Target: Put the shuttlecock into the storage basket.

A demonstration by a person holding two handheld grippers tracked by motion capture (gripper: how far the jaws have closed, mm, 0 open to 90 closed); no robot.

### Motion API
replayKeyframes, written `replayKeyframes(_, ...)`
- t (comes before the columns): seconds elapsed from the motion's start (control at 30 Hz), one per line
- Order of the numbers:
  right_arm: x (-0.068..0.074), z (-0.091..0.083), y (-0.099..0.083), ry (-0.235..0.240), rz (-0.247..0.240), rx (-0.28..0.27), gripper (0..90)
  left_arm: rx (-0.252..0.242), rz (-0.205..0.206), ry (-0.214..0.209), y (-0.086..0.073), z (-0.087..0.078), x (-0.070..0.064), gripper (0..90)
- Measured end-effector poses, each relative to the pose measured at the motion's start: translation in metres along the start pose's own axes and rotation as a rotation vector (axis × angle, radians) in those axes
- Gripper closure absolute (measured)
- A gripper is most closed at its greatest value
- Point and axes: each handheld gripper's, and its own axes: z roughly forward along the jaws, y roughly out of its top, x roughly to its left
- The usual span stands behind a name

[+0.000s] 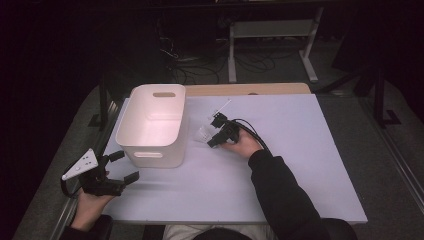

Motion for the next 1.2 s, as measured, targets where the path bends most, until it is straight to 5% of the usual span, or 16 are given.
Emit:
replayKeyframes(0.83,0.003,-0.042,0.0,-0.014,-0.007,-0.079,64.2,0.002,-0.001,0.003,0.0,0.0,0.0,0.3)
replayKeyframes(1.2,0.016,-0.073,0.008,-0.01,-0.057,-0.119,64.2,0.0,-0.003,0.002,0.0,0.0,0.0,0.3)
